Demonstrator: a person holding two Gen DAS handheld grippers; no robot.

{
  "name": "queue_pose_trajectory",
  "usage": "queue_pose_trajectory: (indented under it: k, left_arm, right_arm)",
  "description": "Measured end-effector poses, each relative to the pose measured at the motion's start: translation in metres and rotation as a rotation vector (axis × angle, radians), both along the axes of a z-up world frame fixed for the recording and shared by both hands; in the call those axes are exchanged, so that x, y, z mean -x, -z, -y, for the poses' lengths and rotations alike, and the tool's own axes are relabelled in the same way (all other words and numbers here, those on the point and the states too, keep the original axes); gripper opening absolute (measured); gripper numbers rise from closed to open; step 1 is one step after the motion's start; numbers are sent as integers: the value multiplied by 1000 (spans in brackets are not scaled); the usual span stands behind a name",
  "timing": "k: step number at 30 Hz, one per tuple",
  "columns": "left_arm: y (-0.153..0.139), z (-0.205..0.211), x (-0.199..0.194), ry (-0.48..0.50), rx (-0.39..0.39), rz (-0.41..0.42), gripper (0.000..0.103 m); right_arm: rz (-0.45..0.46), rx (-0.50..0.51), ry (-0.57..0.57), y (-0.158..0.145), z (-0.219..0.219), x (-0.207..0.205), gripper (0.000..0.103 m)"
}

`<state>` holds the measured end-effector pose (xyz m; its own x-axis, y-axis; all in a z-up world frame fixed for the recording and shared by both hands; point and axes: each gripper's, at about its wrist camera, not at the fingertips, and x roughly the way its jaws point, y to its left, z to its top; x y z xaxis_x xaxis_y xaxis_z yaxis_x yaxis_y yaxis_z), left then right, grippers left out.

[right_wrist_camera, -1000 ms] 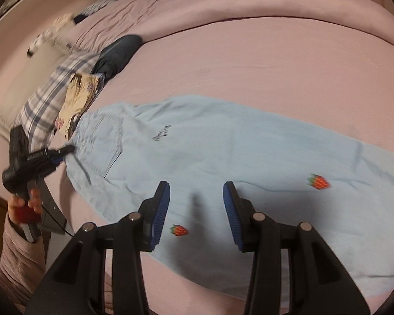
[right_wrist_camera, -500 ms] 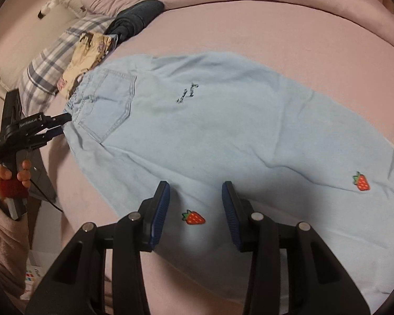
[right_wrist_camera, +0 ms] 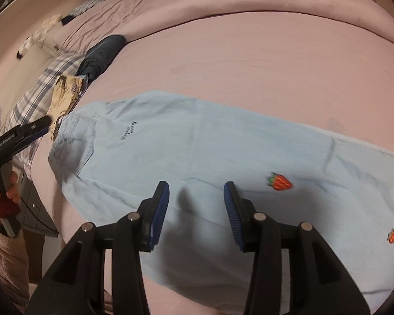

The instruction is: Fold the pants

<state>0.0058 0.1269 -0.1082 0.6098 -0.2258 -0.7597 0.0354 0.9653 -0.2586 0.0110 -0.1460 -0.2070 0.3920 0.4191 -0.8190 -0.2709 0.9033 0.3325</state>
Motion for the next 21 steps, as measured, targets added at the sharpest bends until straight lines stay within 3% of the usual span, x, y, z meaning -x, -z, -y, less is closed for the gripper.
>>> queue_pose_trajectory:
  k: [3,8,9,11,14,16,18,21]
  left_arm:
    - [17,55,-37,139,40,-56,60]
    - [71,96,-77,180,-48,-198,60]
    - [82,97,-81,183,-43,-225,65]
    - [80,100,-79,214,-10,-203,80]
    - [77,99,-80,225,-27,-224,80]
    - [69,87,-79,209,3,-230,80]
    - [53,72,-65,190,21,-189,80]
    - [33,46,-38,156,-26,-107,80]
  right_arm:
    - [5,14,27,-2,14,2,44]
    - [23,40,82,-7,39,6,44]
    - [19,42,92,-6,43,6,44]
    - [-9,49,129,1,54,5,44]
    - [-56,34,161,14,65,0,41]
    - [-60,12,166,12,68,-1,42]
    - [-39,24,170,3,70,1,42]
    - [20,51,197,-15,87,8,42]
